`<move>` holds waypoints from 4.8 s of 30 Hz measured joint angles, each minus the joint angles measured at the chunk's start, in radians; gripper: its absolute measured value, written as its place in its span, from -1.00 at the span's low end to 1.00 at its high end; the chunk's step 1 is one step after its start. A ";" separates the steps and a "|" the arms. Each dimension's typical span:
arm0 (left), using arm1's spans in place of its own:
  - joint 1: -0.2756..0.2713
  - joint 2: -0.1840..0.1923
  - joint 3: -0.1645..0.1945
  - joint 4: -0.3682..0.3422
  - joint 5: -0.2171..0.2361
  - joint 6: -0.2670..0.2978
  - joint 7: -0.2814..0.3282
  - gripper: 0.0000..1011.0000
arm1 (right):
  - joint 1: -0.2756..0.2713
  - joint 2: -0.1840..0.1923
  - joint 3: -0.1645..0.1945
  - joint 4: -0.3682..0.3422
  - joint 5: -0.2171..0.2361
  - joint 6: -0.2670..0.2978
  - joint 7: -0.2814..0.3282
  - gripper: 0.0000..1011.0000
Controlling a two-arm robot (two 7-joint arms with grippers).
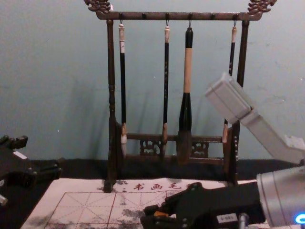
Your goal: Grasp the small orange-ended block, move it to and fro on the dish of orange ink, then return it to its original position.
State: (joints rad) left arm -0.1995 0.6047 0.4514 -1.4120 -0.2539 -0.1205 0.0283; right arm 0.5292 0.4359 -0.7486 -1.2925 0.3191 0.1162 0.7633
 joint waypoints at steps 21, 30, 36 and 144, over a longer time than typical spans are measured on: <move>0.000 0.000 0.000 0.000 0.000 0.000 0.000 0.98 | 0.037 -0.040 0.004 0.076 -0.002 -0.006 -0.014 -0.71; 0.000 0.000 0.000 0.000 0.000 0.000 0.000 0.98 | 0.035 -0.036 0.012 0.077 -0.005 -0.007 -0.021 -0.71; 0.000 0.000 0.000 0.000 0.000 0.000 0.000 0.98 | 0.030 -0.031 0.018 0.069 -0.005 -0.006 -0.026 -0.71; 0.000 0.000 0.000 0.000 0.000 0.000 0.000 0.98 | -0.346 0.016 0.355 -0.303 0.080 0.241 -0.445 -0.71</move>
State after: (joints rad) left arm -0.1995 0.6047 0.4514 -1.4120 -0.2539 -0.1205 0.0283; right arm 0.1830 0.4514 -0.3937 -1.5953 0.3996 0.3568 0.3185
